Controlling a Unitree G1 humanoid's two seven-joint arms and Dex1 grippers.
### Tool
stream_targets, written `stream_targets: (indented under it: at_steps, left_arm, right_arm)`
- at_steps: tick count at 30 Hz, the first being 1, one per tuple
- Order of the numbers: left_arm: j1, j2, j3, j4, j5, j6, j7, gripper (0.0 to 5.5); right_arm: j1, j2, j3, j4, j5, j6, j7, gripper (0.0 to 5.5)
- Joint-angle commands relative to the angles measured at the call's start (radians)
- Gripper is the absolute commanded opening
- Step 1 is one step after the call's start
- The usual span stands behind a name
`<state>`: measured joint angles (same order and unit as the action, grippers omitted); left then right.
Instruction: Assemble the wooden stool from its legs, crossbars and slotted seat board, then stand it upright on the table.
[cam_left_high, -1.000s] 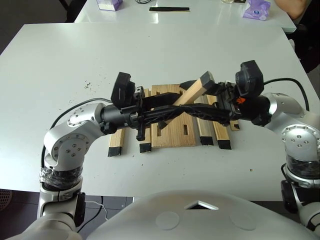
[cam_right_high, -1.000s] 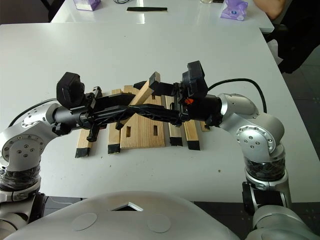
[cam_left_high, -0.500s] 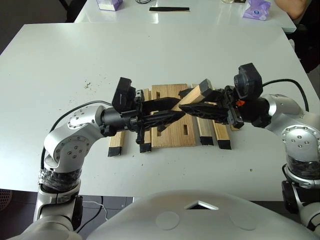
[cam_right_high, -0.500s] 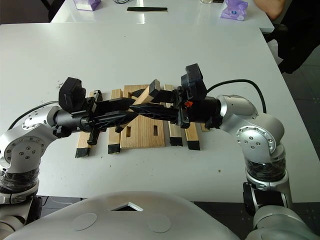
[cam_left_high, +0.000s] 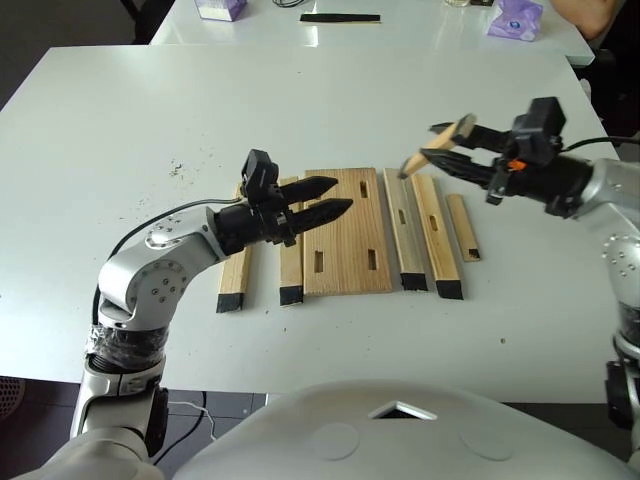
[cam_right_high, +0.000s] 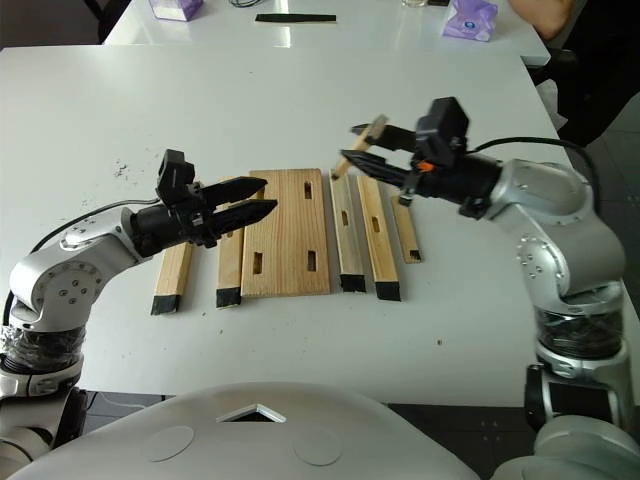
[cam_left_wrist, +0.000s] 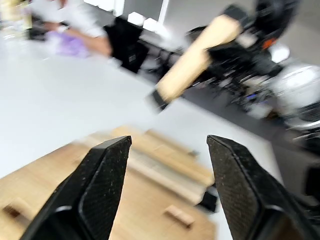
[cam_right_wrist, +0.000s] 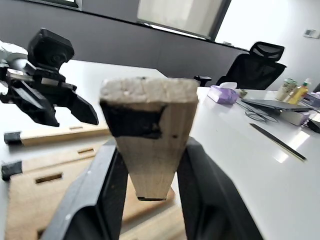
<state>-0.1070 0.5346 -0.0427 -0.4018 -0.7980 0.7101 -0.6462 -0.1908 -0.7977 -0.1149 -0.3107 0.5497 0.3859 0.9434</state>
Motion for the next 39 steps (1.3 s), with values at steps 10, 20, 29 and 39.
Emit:
stream_targets:
  at_steps: [10, 20, 29, 39]
  left_arm:
    - [0.052, -0.092, -0.063, 0.004, 0.182, -0.109, 0.064, 2.83]
    - [0.075, -0.109, -0.081, -0.021, 0.207, -0.108, 0.053, 2.83]
    - [0.082, -0.129, -0.068, -0.045, 0.174, -0.081, 0.062, 2.83]
    - [0.08, -0.139, -0.079, -0.056, 0.18, -0.056, 0.057, 2.83]
  right_arm:
    - [-0.005, -0.005, 0.045, 0.293, -0.115, -0.228, 0.229, 1.3]
    - [0.019, 0.025, 0.13, 0.372, -0.223, -0.412, 0.293, 1.3]
    - [0.083, 0.01, 0.185, 0.392, -0.245, -0.474, 0.373, 1.3]
    - [0.084, -0.007, 0.246, 0.531, -0.229, -0.353, 0.459, 1.3]
